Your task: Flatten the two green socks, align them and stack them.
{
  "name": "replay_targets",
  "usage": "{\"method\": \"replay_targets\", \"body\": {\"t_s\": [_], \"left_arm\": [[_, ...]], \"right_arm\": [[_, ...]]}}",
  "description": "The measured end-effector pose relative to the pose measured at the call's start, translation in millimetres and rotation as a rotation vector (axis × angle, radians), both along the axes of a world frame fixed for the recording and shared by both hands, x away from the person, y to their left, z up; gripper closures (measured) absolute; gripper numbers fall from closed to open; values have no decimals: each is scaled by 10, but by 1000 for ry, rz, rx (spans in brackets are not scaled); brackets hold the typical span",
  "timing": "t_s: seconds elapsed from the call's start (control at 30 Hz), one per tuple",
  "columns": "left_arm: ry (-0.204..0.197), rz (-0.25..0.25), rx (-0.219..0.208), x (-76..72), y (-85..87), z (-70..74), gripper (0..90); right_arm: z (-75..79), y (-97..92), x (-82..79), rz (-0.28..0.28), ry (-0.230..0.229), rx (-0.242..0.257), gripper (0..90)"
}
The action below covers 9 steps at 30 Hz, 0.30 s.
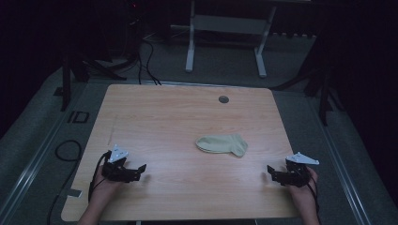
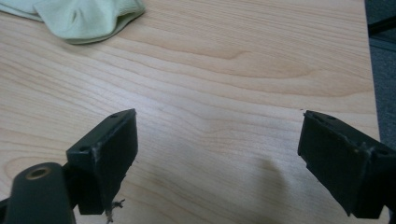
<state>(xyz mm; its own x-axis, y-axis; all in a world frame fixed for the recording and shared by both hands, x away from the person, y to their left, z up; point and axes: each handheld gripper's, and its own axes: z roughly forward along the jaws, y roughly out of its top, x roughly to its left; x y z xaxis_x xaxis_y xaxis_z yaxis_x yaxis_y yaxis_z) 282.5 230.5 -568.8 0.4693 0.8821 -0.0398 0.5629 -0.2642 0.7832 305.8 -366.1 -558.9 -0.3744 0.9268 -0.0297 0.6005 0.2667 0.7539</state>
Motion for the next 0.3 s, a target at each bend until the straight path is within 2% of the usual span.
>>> {"method": "replay_targets", "body": {"t_s": [0.13, 0.3], "left_arm": [[-1, 34, 1, -61, 97, -22, 22], [2, 70, -21, -102, 196, -47, 22]], "right_arm": [[-26, -1, 8, -7, 18, 3, 120], [-17, -8, 7, -14, 9, 7, 120]]}}
